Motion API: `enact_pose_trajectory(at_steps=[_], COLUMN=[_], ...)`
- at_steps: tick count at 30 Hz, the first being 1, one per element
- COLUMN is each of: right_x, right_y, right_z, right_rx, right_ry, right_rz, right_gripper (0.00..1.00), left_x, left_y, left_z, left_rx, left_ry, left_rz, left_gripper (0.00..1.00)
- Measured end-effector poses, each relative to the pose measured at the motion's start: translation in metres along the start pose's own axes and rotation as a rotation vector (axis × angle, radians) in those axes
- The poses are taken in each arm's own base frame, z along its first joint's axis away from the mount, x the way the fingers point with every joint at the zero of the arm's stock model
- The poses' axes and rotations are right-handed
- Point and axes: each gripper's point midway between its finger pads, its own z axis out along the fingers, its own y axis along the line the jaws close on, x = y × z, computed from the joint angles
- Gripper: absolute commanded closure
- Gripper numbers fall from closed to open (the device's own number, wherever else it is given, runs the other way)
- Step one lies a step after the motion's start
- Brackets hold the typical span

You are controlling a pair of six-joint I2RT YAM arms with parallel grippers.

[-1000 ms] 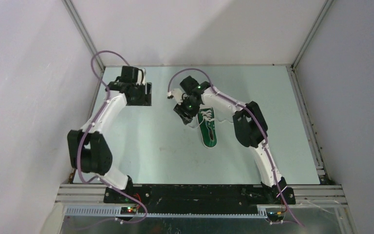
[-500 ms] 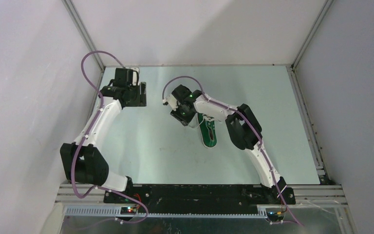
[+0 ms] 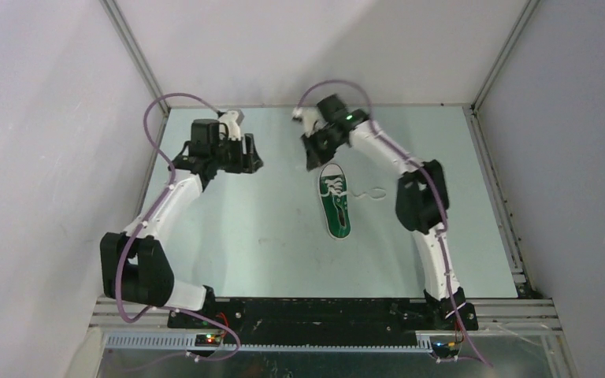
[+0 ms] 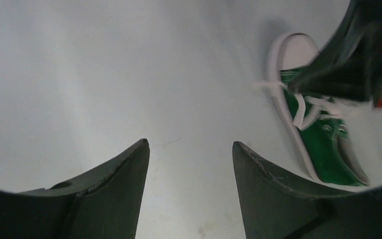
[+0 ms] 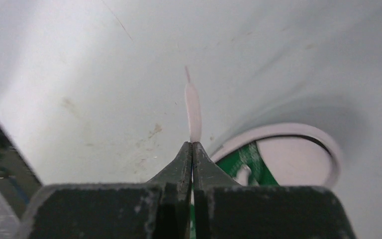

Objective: Tie the shoes
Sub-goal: Wrap the shoelace around the shoelace.

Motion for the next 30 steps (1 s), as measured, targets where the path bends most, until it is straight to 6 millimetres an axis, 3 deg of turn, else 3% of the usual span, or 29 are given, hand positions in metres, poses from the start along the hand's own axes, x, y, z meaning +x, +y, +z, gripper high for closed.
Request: enact_pose_trajectory(at_steps=[3, 7, 10, 13, 18, 23, 30], right_x=[-0.042, -0.088, -0.097, -0.096, -0.080, -0.064, -0.052], right_y=[-0.013, -0.029, -0.025, -0.015, -0.010, -0.019, -0.030], right_z=[-0.069, -0.169, -0.209, -0.215, -0.197, -0.189, -0.194], right_rx=[-0.050, -0.074, -0.107, -0.163, -0.226, -0.246, -0.244], right_ry=[-0.190, -0.451, -0.533, -0.544, -0.490, -0.457, -0.454], right_rz=[0.106, 0.173, 0.207, 0.242, 0.322, 0.399, 0.462], right_gripper=[1.00, 1.00, 1.00, 1.00, 1.00, 1.00, 1.00], left_x=[-0.002, -0.030, -0.050, -0.055, -0.029, -0.005, 0.004], left_y=[-0.040, -0.113, -0.153, -0.182, -0.212, -0.227, -0.236], left_z=[0.008, 0.009, 0.013, 0.026, 0.053, 0.081, 0.099], left_rx=[0.166, 0.404, 0.522, 0.605, 0.683, 0.715, 0.735], left_ry=[-0.056, -0.171, -0.235, -0.263, -0.222, -0.182, -0.190], left_rz=[0.071, 0.223, 0.304, 0.382, 0.454, 0.464, 0.468], left_gripper=[0.32, 0.33, 0.33, 0.34, 0.39, 0.45, 0.57])
